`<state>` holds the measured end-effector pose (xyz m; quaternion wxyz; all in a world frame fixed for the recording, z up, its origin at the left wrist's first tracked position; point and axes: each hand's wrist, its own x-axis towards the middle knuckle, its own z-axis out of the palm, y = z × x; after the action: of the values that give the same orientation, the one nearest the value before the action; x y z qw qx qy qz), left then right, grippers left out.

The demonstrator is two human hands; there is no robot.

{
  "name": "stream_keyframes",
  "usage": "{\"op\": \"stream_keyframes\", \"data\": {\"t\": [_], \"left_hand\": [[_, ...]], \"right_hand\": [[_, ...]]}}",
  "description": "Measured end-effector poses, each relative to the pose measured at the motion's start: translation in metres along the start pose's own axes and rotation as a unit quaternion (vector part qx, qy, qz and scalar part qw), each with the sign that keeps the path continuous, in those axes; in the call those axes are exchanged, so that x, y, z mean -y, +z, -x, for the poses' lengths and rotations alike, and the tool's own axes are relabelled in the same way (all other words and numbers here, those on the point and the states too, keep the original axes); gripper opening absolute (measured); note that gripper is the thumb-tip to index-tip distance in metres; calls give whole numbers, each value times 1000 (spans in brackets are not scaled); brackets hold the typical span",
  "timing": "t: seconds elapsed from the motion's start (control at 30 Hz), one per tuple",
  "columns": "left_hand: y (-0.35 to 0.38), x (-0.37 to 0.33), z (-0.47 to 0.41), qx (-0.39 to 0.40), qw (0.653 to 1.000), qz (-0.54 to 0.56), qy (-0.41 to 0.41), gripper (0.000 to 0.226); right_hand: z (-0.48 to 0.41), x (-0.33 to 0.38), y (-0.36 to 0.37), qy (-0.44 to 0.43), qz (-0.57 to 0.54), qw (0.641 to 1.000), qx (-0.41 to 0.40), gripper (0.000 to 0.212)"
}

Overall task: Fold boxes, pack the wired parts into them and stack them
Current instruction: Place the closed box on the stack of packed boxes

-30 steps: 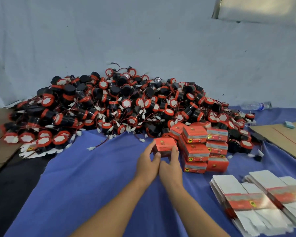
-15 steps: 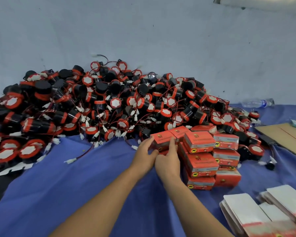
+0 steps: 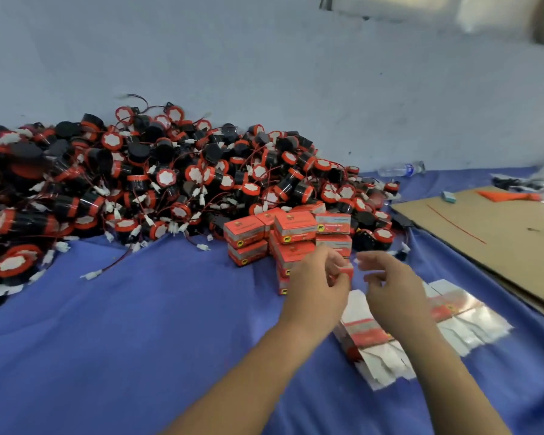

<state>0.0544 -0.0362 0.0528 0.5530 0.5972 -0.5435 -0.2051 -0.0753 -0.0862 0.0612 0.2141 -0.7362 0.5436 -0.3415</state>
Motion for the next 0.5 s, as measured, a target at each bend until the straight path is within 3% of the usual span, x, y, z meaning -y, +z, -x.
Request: {"op": "stream_keyframes", "data": {"t": [0.03, 0.1, 0.2, 0.27, 0.33, 0.4, 0.5], "left_hand": [[13, -1, 7, 20, 999, -33, -7, 16], [39, 2, 21, 67, 990, -119, -43, 25], [74, 16, 43, 148, 956, -212, -137, 34], [80, 20, 51, 121, 959, -162, -197, 22], [79, 24, 53, 94, 963, -170, -188, 12], [80, 28, 52, 98, 964, -125, -214, 27], [75, 27, 55, 95, 965, -176, -170, 63]], "right_hand": [[-4, -15, -11, 8, 90, 994, 60, 54], [-9, -39, -21, 0, 271, 942, 200, 61], [-5, -54, -14, -37, 364, 867, 338, 57], [-4, -58, -8, -45, 371, 858, 353, 53], [-6, -61, -8, -53, 370, 872, 316, 46], [-7, -65, -11, -44, 342, 893, 288, 41], [-7, -72, -15, -59, 307, 914, 258, 38]]}}
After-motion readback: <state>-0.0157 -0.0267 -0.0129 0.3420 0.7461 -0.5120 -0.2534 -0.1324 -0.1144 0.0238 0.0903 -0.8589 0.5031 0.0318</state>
